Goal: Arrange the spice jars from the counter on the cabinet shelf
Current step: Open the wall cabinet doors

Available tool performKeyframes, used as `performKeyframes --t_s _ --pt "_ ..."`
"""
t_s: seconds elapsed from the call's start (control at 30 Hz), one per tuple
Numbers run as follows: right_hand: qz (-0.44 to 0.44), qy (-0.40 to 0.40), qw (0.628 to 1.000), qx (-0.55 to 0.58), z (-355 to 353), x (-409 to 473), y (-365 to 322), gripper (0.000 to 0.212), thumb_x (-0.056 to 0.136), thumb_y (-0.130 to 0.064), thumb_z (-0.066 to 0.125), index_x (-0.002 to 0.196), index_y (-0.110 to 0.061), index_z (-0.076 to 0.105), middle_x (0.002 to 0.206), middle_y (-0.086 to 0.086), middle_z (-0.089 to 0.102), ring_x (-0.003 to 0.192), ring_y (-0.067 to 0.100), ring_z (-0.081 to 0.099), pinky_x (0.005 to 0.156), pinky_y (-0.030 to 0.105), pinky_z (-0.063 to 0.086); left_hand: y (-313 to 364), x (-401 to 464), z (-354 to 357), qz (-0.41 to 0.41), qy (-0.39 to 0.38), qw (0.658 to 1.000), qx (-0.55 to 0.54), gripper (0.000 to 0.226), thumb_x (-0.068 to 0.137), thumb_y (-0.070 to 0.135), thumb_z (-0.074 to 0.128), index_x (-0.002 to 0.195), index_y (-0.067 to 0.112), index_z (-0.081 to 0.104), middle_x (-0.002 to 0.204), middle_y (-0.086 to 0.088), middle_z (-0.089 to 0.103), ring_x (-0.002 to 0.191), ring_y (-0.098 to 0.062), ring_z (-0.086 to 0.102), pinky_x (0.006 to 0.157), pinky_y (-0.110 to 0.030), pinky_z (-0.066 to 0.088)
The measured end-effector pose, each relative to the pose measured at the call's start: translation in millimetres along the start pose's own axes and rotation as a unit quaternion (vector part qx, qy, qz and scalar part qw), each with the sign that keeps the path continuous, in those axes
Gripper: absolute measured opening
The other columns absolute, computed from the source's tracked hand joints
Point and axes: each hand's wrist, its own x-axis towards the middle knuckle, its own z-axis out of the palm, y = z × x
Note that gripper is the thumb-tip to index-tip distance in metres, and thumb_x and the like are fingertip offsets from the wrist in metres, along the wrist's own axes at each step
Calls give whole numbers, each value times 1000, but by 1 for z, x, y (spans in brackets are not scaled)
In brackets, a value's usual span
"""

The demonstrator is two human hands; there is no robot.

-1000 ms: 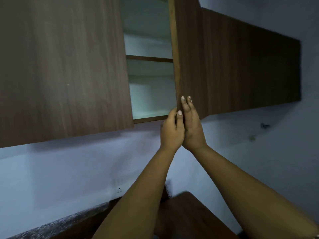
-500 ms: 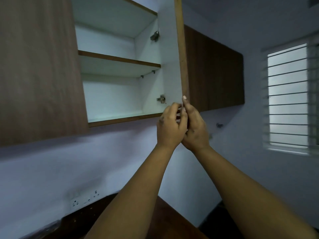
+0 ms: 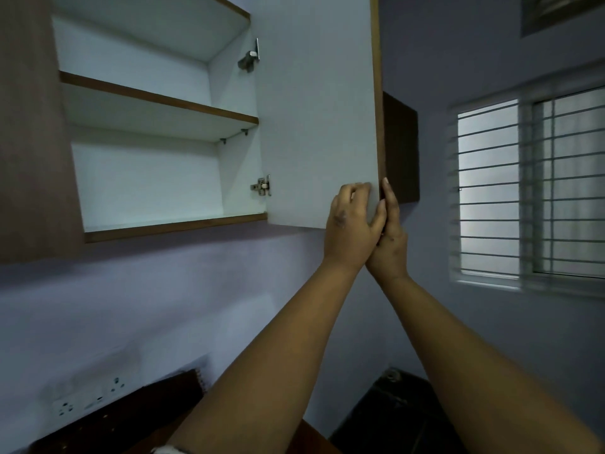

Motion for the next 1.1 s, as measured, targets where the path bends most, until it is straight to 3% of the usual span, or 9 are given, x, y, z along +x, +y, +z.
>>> performKeyframes --t_s 0.1,0.2,0.3,0.47,0.6,0.7,0.77,0.97,1.1 --pt "43 -3 999 15 -15 4 12 64 101 -17 52 152 -31 18 153 0 41 127 18 54 105 27 46 6 0 26 7 -33 999 2 48 96 29 53 142 15 46 140 -3 52 126 -18 49 102 -23 40" --pt "89 -12 996 28 -29 8 26 58 104 -14 47 150 -38 20 152 -13 36 135 4 44 108 19 40 12 -2 51 -11 -62 998 -2 52 97 28 52 147 20 39 150 -1 43 133 -18 42 104 -26 39" --pt "144 -10 987 66 -40 15 45 52 105 -13 42 151 -32 26 146 -23 36 127 -19 39 99 1 35 20 1 74 -31 -87 996 -17 51 96 23 55 145 22 41 153 -1 39 136 -18 38 103 -28 40" --pt "178 -32 983 42 -54 24 75 54 104 -18 45 152 -35 26 144 -24 34 111 -36 34 90 -7 32 23 2 106 -63 -115 990 -45 51 96 16 56 144 24 43 156 1 33 139 -19 34 108 -31 37" --pt "220 -11 974 47 -62 19 95 52 104 -11 43 149 -35 34 137 -21 46 112 -15 51 85 -3 40 20 -2 127 -79 -170 980 -58 58 96 8 53 148 26 36 162 0 19 147 -19 21 115 -36 33" --pt "266 7 964 -2 -67 3 116 45 101 -1 42 142 -17 49 117 5 66 89 9 62 89 17 53 9 -19 135 -31 -221 975 3 76 96 -1 47 155 31 11 164 5 -2 151 -14 3 111 -31 35" --pt "276 -22 961 -15 -65 -3 124 43 101 -1 40 142 -11 48 113 13 65 92 17 62 91 27 54 0 -24 137 -21 -223 975 12 78 97 1 47 154 33 6 164 9 -5 150 -11 -1 108 -27 37" --pt "266 90 959 -24 -41 19 107 34 97 -7 47 130 -8 54 125 5 52 101 15 58 74 6 41 -7 -22 131 -37 -233 971 -30 59 104 15 37 153 39 14 163 14 0 145 1 -4 115 -21 13" --pt "252 153 955 18 -36 23 90 47 91 -4 53 137 -15 46 135 5 46 105 9 53 79 5 43 -11 -16 116 -21 -250 968 -6 54 105 22 36 154 35 17 163 8 7 150 -12 10 118 -30 21"
